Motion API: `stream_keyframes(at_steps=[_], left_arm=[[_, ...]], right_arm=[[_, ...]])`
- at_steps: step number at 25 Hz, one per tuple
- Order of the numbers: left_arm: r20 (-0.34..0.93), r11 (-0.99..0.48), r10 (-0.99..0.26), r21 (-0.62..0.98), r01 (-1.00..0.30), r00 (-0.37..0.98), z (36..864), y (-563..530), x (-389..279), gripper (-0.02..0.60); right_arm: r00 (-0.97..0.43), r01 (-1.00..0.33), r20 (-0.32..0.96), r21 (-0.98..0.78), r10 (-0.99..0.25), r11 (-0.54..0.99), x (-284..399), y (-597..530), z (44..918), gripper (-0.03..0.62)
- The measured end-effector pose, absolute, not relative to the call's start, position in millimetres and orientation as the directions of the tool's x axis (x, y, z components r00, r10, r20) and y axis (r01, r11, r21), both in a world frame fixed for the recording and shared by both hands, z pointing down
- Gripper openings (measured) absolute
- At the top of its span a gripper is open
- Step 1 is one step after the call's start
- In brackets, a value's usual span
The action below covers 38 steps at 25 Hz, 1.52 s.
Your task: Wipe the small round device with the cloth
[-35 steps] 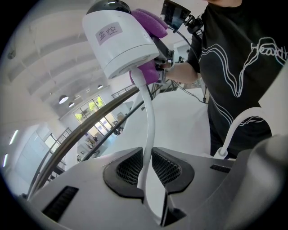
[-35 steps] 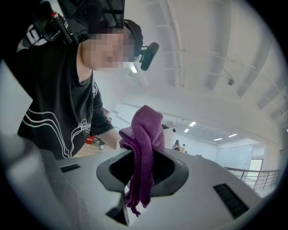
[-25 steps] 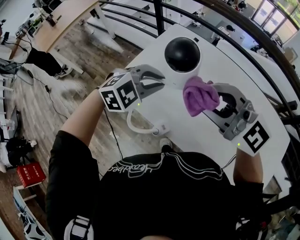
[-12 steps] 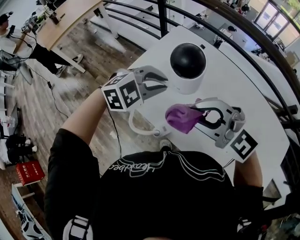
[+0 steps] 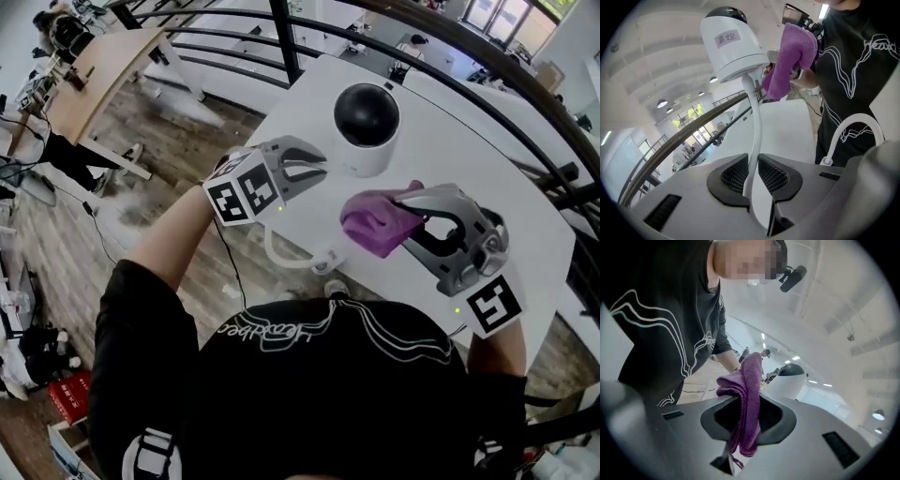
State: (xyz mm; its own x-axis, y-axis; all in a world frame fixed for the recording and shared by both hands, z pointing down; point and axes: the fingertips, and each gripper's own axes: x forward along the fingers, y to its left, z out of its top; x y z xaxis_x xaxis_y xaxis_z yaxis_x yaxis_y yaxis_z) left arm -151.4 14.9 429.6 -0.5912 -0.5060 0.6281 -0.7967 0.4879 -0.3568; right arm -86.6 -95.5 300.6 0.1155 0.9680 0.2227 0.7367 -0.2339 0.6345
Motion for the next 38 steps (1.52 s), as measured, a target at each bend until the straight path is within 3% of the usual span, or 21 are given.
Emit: stream_keyframes(at_steps=[5,10,20,27,38], left_arm=[[0.642,0.439,-0.53,-0.351,-0.827,-0.553,422,14,-149,0.067],[0.638,0.403,-0.572,-0.33,-0.854,-0.516,426,15,-147,0.066],[0.61,0.349,-0.642,-0.308,-0.885,-0.465,419,12,-147,0.063],[0.578,0.316,-0.691,-0.297,-0.901,-0.434,417,10,-148,0.061],[0.551,0.291,-0.734,-0.273,-0.917,-0.397,414,11,-149,0.058]], right_arm=[[-0.072,0.649,0.189,0.755,0.979,-0.098,-72,-95,269,0.067],[-0.259,0.463,0.081,0.885,0.962,0.05,-60,-84,236,0.067],[-0.468,0.213,0.068,0.976,0.881,0.037,-69,-60,225,0.067],[-0.56,0.194,0.123,0.981,0.819,-0.015,-88,-54,250,0.067],[-0.598,0.33,0.2,0.944,0.776,0.01,-93,-50,283,0.067]])
